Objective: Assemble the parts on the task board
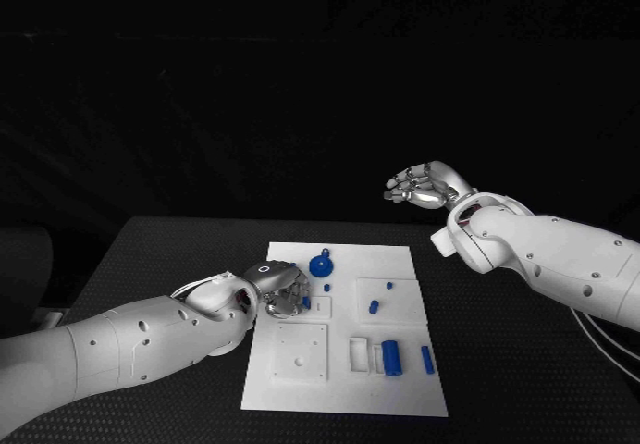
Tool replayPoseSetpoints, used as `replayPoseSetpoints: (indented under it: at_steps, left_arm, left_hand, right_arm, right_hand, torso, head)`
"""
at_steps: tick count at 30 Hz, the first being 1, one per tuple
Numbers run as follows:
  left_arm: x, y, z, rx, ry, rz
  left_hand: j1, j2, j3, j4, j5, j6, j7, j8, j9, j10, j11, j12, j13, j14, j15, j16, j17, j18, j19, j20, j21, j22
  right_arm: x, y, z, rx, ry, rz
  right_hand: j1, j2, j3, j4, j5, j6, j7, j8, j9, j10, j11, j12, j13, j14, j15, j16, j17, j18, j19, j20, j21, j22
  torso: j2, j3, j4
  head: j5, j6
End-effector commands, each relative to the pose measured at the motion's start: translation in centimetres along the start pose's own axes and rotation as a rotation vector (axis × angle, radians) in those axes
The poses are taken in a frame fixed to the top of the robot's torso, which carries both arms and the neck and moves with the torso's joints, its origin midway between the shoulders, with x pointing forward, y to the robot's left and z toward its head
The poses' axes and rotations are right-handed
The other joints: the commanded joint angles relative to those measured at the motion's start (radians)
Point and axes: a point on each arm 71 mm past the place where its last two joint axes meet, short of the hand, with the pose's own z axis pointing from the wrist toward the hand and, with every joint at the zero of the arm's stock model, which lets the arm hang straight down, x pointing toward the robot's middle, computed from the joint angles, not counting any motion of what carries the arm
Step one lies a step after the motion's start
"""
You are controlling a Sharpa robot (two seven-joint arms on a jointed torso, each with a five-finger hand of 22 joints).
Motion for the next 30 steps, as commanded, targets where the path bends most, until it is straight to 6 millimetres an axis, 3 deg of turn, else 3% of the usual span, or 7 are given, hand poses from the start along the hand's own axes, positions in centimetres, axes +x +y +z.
replayPoseSetpoints:
  at_steps: [1, 12, 24, 28, 30]
  left_arm:
    - [0.3, -0.1, -0.1, -0.002, 0.018, 0.001]
    - [-0.1, -0.6, -0.6, 0.004, -0.010, -0.087]
    - [-2.7, -1.1, -0.6, 0.006, -0.093, -0.206]
    - [-3.2, -0.8, -0.8, -0.030, -0.094, -0.325]
    - [-3.2, -0.4, -1.0, -0.086, -0.069, -0.480]
  left_hand:
    - [0.003, 0.014, 0.000, 0.005, 0.002, 0.015, -0.005, 0.006, 0.005, 0.004, -0.004, 0.005, -0.001, 0.003, -0.004, 0.006, 0.001, 0.002, 0.000, -0.047, -0.003, 0.020]
    - [0.002, 0.016, -0.001, 0.006, 0.004, 0.016, -0.006, 0.007, 0.006, 0.005, -0.004, 0.006, -0.001, 0.004, -0.004, 0.006, 0.001, 0.002, 0.001, -0.047, -0.002, 0.020]
    - [-0.006, 0.013, -0.004, 0.010, 0.002, 0.014, -0.005, 0.006, 0.005, 0.005, -0.004, 0.005, -0.003, 0.004, -0.004, 0.005, 0.000, 0.002, 0.002, -0.047, -0.003, 0.019]
    - [-0.007, 0.013, -0.004, 0.010, 0.001, 0.014, -0.005, 0.006, 0.005, 0.005, -0.004, 0.005, -0.003, 0.004, -0.004, 0.005, 0.000, 0.002, 0.002, -0.047, -0.003, 0.019]
    - [-0.006, 0.014, -0.003, 0.010, 0.002, 0.014, -0.005, 0.005, 0.005, 0.004, -0.004, 0.005, -0.003, 0.004, -0.004, 0.005, -0.001, 0.002, 0.002, -0.047, -0.003, 0.019]
  right_arm:
    - [0.1, 0.1, 0.0, -0.012, 0.009, 0.001]
    - [0.1, 0.1, 0.0, -0.011, 0.008, 0.002]
    - [0.0, 0.0, 0.0, -0.012, 0.007, 0.002]
    - [-0.1, 0.0, 0.0, -0.011, 0.006, 0.001]
    - [-0.1, -0.1, -0.1, -0.009, 0.005, 0.001]
  right_hand:
    - [-0.006, -0.001, -0.005, -0.002, 0.004, -0.006, -0.001, 0.005, -0.001, 0.010, 0.001, -0.004, 0.000, 0.000, 0.007, -0.005, -0.001, 0.000, -0.009, 0.001, -0.006, 0.001]
    - [-0.006, -0.001, -0.005, -0.001, 0.004, -0.006, -0.001, 0.005, -0.001, 0.010, 0.001, -0.004, 0.000, 0.000, 0.007, -0.005, -0.001, 0.000, -0.009, 0.001, -0.007, 0.002]
    - [-0.005, 0.000, -0.005, -0.001, 0.004, -0.006, -0.001, 0.005, -0.001, 0.010, 0.001, -0.005, 0.000, 0.000, 0.007, -0.005, -0.001, 0.000, -0.009, 0.001, -0.007, 0.002]
    - [-0.005, 0.000, -0.005, -0.002, 0.004, -0.006, -0.001, 0.005, -0.002, 0.011, 0.001, -0.005, 0.000, 0.000, 0.007, -0.005, -0.001, 0.001, -0.009, 0.001, -0.007, 0.002]
    - [-0.004, 0.000, -0.005, -0.002, 0.004, -0.006, -0.001, 0.005, -0.002, 0.011, 0.001, -0.005, 0.000, 0.000, 0.007, -0.005, -0.001, 0.001, -0.010, 0.001, -0.007, 0.002]
  torso:
    - [0.000, -0.0003, 0.0003]
    - [0.000, -0.0009, 0.0008]
    - [0.000, -0.0001, 0.0008]
    - [0.000, -0.0001, -0.0002]
    - [0.000, -0.0001, -0.0007]
  head:
    - [0.000, 0.001]
    - [-0.001, 0.005]
    - [0.001, 0.012]
    - [0.001, 0.015]
    - [0.000, 0.019]
